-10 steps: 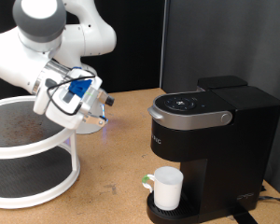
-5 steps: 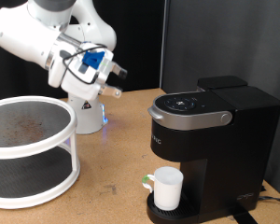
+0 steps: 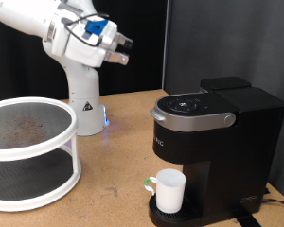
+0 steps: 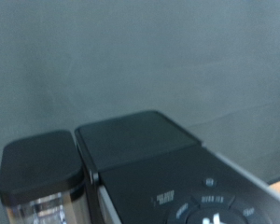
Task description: Make a cup of coffee with the keurig machine
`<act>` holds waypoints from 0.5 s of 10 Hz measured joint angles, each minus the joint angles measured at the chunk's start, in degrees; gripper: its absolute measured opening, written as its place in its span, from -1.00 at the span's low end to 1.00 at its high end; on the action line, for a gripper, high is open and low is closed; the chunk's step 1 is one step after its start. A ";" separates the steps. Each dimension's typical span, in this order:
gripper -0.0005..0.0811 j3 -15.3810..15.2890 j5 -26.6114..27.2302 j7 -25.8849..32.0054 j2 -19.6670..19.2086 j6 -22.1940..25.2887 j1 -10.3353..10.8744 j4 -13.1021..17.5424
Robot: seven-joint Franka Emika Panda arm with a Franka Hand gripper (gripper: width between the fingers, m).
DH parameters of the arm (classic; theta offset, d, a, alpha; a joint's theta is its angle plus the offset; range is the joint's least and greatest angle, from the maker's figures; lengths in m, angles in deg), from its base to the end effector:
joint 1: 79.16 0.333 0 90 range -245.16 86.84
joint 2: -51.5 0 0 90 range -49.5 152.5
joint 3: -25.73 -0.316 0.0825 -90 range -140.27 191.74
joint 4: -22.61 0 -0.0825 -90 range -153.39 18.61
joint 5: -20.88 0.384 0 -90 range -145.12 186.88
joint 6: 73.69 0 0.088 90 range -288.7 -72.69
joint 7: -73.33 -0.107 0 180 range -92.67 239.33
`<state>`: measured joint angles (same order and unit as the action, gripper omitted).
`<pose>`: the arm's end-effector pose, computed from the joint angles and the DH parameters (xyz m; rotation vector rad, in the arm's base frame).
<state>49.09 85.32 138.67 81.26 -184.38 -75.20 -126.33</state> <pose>0.3802 -0.0705 0.4450 -1.9759 -0.2960 -0.7082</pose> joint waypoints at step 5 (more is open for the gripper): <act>0.99 -0.69 2.80 -3.28 3.01 -0.81 0.88 0.87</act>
<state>48.39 88.12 135.39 84.27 -185.19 -74.32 -125.46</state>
